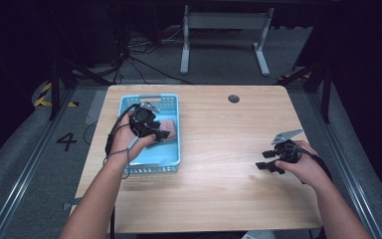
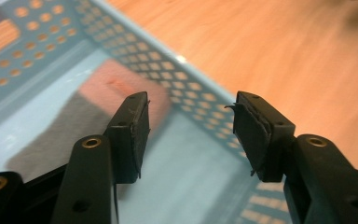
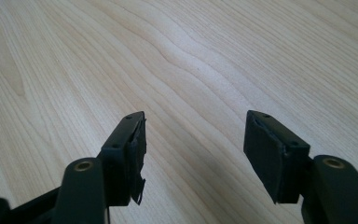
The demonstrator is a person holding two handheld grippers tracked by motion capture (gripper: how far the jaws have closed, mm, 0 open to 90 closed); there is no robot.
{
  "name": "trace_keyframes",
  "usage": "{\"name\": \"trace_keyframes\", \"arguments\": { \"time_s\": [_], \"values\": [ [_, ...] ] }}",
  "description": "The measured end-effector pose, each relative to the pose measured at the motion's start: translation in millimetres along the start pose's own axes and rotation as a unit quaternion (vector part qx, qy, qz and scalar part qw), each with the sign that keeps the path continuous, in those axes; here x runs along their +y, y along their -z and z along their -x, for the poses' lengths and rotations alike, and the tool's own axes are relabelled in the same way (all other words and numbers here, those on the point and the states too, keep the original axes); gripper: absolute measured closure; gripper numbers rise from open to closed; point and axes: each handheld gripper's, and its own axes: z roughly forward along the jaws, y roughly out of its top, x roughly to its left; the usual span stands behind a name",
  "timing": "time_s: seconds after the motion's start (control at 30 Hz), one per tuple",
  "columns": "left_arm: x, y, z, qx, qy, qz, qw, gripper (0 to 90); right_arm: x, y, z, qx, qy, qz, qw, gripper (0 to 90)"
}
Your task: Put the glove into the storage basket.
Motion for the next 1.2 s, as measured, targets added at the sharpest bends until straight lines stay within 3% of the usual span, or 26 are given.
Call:
{"name": "trace_keyframes", "arguments": {
  "time_s": [0.1,0.13,0.2,0.43,0.57,0.63,0.73,0.8,0.87,1.1,1.2],
  "values": [
    [-3.3,6.9,17.2,-0.006,-0.008,0.003,0.9999,45.9,2.0,-1.0,-2.2,0.003,0.000,0.003,1.0000,40.6],
    [-3.3,6.9,17.2,-0.006,-0.008,0.003,0.9999,45.5,2.2,-1.3,-2.7,0.003,0.002,0.003,1.0000,40.6],
    [-8.3,11.5,30.6,-0.020,-0.010,0.004,0.9997,43.9,2.2,-1.3,-3.6,0.004,0.002,0.002,1.0000,40.5],
    [-29.3,14.6,51.5,-0.049,-0.014,0.003,0.9987,40.4,1.5,-0.9,-4.4,0.010,-0.001,0.003,0.9999,40.4],
    [-38.8,14.6,59.0,-0.048,-0.021,-0.007,0.9986,37.4,0.1,-2.2,-4.1,0.011,-0.002,0.000,0.9999,40.4],
    [-47.5,13.2,63.5,-0.060,-0.013,-0.001,0.9981,35.1,-0.1,-2.8,-4.0,0.010,-0.003,-0.001,0.9999,40.4],
    [-53.1,11.6,66.0,-0.060,-0.015,-0.001,0.9981,32.3,0.2,-2.9,-4.1,0.011,-0.003,0.000,0.9999,40.3],
    [-60.5,8.6,65.9,-0.056,-0.006,0.014,0.9983,31.4,0.0,-2.9,-4.3,0.013,-0.001,-0.001,0.9999,40.2],
    [-69.2,4.8,66.4,-0.041,-0.018,0.022,0.9988,28.5,-0.9,-3.4,-3.5,0.012,-0.001,-0.004,0.9999,40.1],
    [-89.1,1.4,76.6,-0.051,-0.038,0.032,0.9975,24.5,-2.0,-3.6,-4.2,0.010,-0.002,-0.006,0.9999,40.0],
    [-96.6,-4.1,79.7,-0.056,-0.033,0.032,0.9974,23.1,-2.1,-3.9,-4.4,0.009,-0.001,-0.006,0.9999,40.0]
  ]
}}
